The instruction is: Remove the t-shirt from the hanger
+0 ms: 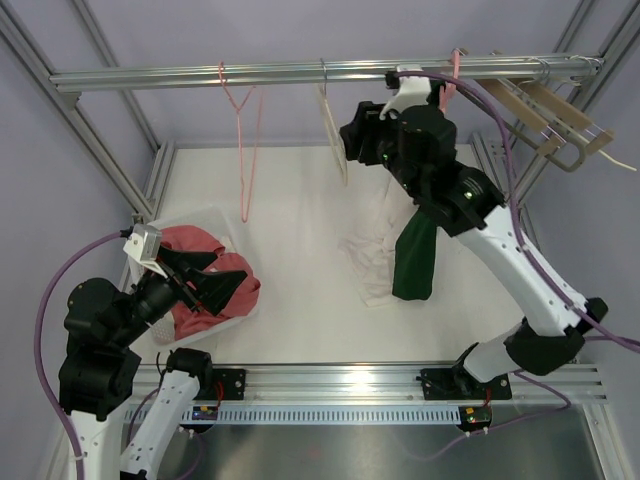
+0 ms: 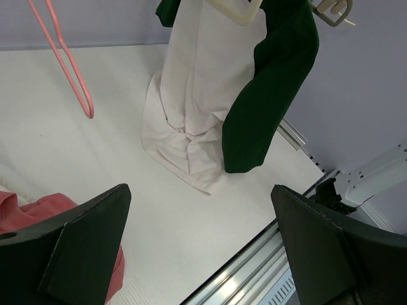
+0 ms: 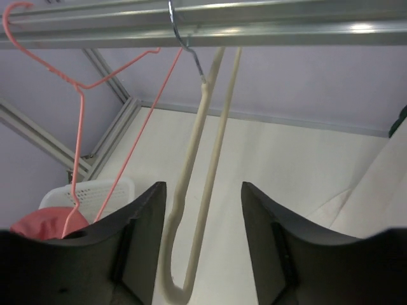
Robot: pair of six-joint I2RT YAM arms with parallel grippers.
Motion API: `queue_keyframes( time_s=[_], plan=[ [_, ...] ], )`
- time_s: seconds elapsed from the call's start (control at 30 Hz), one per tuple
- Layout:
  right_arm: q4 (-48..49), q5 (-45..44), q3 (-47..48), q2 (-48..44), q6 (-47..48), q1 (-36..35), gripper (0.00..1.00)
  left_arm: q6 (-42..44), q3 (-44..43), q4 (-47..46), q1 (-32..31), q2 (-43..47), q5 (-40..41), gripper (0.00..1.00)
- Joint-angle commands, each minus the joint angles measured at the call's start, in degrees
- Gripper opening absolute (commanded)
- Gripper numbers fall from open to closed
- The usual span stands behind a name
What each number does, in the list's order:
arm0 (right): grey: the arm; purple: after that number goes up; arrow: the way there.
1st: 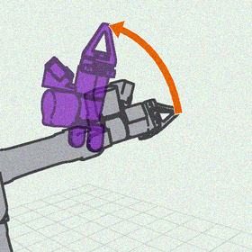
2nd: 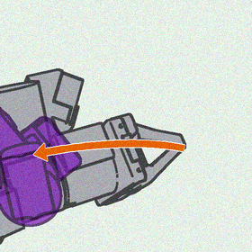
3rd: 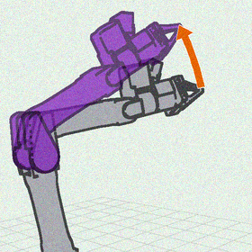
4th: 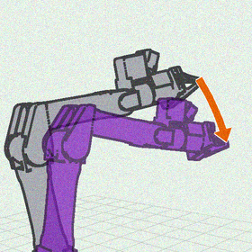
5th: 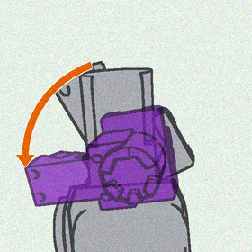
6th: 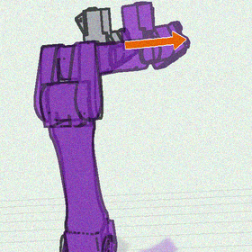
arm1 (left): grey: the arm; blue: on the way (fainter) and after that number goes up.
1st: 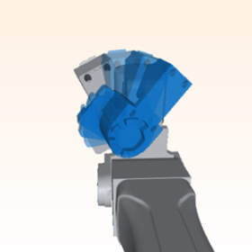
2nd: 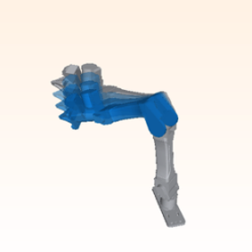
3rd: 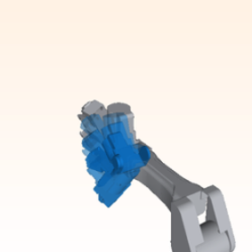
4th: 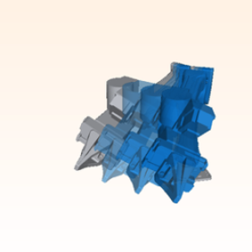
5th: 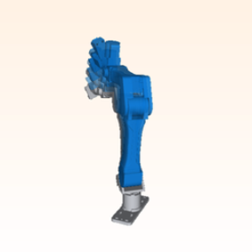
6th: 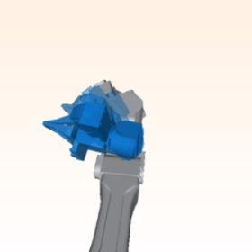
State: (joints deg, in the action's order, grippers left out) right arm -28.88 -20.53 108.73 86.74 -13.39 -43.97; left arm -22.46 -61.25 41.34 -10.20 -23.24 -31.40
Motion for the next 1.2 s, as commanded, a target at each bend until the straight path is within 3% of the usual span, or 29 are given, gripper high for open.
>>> queue_keyframes(
  time_s=[0.0, 0.1, 0.27, 0.4, 0.53, 0.67, 0.77, 0.9, 1.17],
  plan=[
    [-3.01, 1.55, -0.88, -6.92, 0.82, 3.69, 0.53, -0.65, -1.76, -0.91, -0.26, -0.92, -2.26, 0.99],
    [-8.36, 1.37, 1.64, -8.95, 1.17, 8.43, 0.44, -0.74, -2.55, -0.91, -0.26, -1.10, -3.23, 0.99],
    [-17.16, 2.68, 4.38, -9.13, 2.05, 15.65, 0.42, -0.92, -4.22, -0.91, -0.26, -1.63, -4.90, 0.99],
    [-22.87, 11.47, 7.36, -5.98, 3.01, 22.51, 0.47, -0.66, -3.17, -1.00, -0.26, -1.72, -5.16, 0.99],
    [-24.38, 8.59, 8.69, -3.16, 4.25, 25.68, 0.57, -0.66, -1.94, -0.91, -0.26, -1.01, -6.13, 0.99],
    [-23.68, 9.90, 9.40, -1.84, 4.60, 28.58, 0.56, -0.66, -1.06, -0.91, -0.26, -0.40, -6.40, 0.99],
    [-23.76, 9.64, 10.62, 0.27, 5.21, 28.67, 0.48, -0.57, -0.62, -0.91, -0.26, -0.49, -6.48, 0.99],
    [-24.90, 5.96, 14.05, 4.74, 7.14, 28.76, 0.44, -0.57, -0.01, -0.91, -0.18, -0.40, -6.66, 0.99],
    [-24.20, 7.35, 15.81, 7.04, 7.23, 28.76, 0.26, -0.13, 1.22, -0.91, -0.26, -0.66, -6.48, 0.99]
  ],
)
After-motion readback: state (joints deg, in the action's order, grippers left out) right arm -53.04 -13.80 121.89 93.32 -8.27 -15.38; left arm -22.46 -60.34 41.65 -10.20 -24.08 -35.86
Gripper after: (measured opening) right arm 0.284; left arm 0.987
